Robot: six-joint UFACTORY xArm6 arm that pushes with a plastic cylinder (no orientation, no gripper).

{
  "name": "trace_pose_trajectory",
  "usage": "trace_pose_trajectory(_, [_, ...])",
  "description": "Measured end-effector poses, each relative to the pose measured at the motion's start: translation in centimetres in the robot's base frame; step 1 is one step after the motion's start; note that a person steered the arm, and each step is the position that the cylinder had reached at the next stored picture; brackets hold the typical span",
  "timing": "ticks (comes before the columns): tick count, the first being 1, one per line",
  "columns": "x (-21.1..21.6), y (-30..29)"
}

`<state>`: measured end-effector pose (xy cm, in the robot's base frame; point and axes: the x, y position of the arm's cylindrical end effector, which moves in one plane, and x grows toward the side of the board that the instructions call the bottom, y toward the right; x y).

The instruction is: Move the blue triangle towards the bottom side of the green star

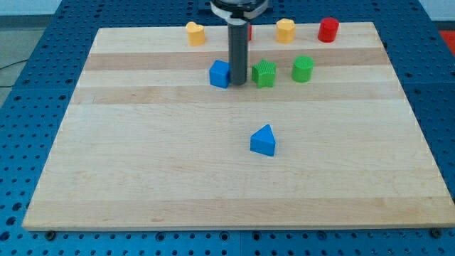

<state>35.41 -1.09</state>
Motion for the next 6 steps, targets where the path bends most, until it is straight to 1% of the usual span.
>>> trace_pose_trajectory(1, [-0.1,-1.0])
trace_pose_trajectory(2, [6.1,2.9])
trace_pose_trajectory(3, [14.8,-4.3])
trace_pose_trajectory(4, [19.9,1.4])
trace_pose_trajectory(5, [15.6,6.5])
trace_pose_trajectory(6, [10.6,8.2])
